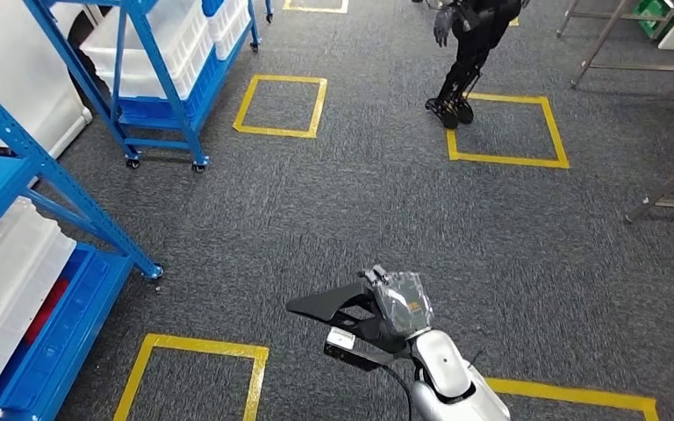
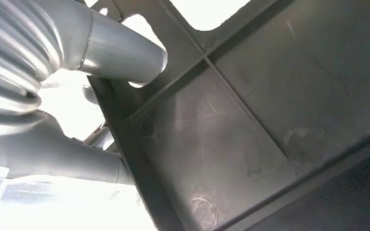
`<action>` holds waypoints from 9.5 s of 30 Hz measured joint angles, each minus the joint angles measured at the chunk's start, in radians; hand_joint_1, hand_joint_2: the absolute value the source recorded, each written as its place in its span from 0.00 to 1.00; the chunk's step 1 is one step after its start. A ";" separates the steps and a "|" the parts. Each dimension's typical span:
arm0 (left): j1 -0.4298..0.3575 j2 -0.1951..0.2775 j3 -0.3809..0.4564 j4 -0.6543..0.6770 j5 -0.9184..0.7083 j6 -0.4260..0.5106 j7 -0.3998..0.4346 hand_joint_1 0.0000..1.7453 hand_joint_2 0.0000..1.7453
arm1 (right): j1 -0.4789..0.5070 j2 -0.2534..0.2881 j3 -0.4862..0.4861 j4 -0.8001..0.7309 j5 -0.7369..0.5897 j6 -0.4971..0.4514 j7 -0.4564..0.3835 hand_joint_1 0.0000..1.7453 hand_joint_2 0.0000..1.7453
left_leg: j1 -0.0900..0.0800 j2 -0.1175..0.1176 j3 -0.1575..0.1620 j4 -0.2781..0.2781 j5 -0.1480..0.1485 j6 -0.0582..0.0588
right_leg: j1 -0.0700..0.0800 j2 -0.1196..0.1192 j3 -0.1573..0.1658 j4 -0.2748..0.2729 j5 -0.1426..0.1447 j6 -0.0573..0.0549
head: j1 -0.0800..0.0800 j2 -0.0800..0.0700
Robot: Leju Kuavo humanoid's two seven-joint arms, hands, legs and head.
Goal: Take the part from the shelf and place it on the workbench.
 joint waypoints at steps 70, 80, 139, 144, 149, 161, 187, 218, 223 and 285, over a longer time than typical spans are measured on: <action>0.041 0.014 0.020 0.000 -0.025 -0.003 -0.051 0.00 1.00 | 0.039 0.038 -0.039 -0.014 0.077 -0.003 0.068 1.00 1.00 | 0.009 -0.091 -0.009 -0.039 0.073 0.004 | 0.005 0.098 0.003 0.011 -0.006 0.007 | 0.000 0.000; 0.035 0.014 0.002 0.000 -0.029 -0.004 -0.059 0.00 1.00 | 0.036 0.022 -0.061 -0.028 0.076 -0.002 0.067 1.00 1.00 | 0.009 -0.026 0.011 -0.093 0.086 0.042 | -0.004 0.017 -0.140 0.281 -0.127 0.053 | 0.000 0.000; 0.014 0.007 -0.051 0.000 -0.048 -0.008 -0.085 0.00 1.00 | 0.012 0.017 -0.085 -0.007 0.094 -0.032 0.086 1.00 1.00 | 0.014 -0.077 0.011 -0.100 0.094 0.032 | -0.002 0.093 -0.011 0.016 -0.003 0.042 | 0.000 0.000; 0.026 0.006 -0.052 0.000 -0.053 -0.006 -0.086 0.00 1.00 | 0.015 0.017 -0.085 -0.004 0.092 -0.036 0.088 1.00 1.00 | 0.012 -0.025 0.012 -0.100 0.090 0.040 | -0.009 0.020 -0.124 0.232 -0.087 0.056 | 0.000 0.000; 0.029 0.003 -0.060 0.000 -0.060 -0.004 -0.087 0.00 1.00 | 0.019 0.017 -0.086 -0.004 0.090 -0.038 0.092 1.00 1.00 | 0.006 0.023 0.023 -0.094 0.074 0.019 | -0.007 -0.045 -0.010 0.012 0.007 0.047 | 0.000 0.000; 0.023 0.005 -0.077 0.000 -0.078 -0.001 -0.062 0.00 1.00 | 0.023 0.021 -0.087 -0.002 0.088 -0.038 0.093 1.00 1.00 | 0.010 -0.039 -0.073 0.133 -0.011 -0.006 | -0.001 0.061 -0.001 -0.002 0.011 0.005 | 0.000 0.000; 0.026 0.009 -0.085 0.000 -0.062 0.008 -0.072 0.00 1.00 | 0.009 0.038 -0.088 0.016 0.098 -0.061 0.092 1.00 1.00 | 0.006 -0.028 0.039 -0.103 0.063 0.019 | -0.002 0.004 0.000 -0.001 0.001 0.033 | 0.000 0.000; 0.014 0.018 -0.085 0.000 -0.042 -0.007 -0.060 0.00 1.00 | -0.407 -0.025 0.049 0.168 0.002 0.264 -0.066 1.00 1.00 | 0.003 -0.026 0.036 -0.102 0.068 0.008 | -0.005 0.006 -0.003 0.002 0.007 0.032 | 0.000 0.000; 0.007 0.019 -0.085 0.000 -0.043 -0.009 -0.050 0.00 1.00 | -0.704 -0.042 0.094 0.278 -0.021 0.350 -0.107 1.00 1.00 | 0.003 -0.025 0.032 -0.100 0.072 0.008 | -0.004 0.005 -0.007 0.002 0.010 0.032 | 0.000 0.000; -0.008 0.018 -0.110 0.000 0.010 -0.041 -0.031 0.00 1.00 | -1.577 0.064 0.732 0.792 0.203 0.477 -0.070 1.00 1.00 | 0.024 -0.022 0.121 -0.099 -0.011 0.022 | -0.022 -0.007 -0.154 0.094 0.077 0.074 | 0.000 0.000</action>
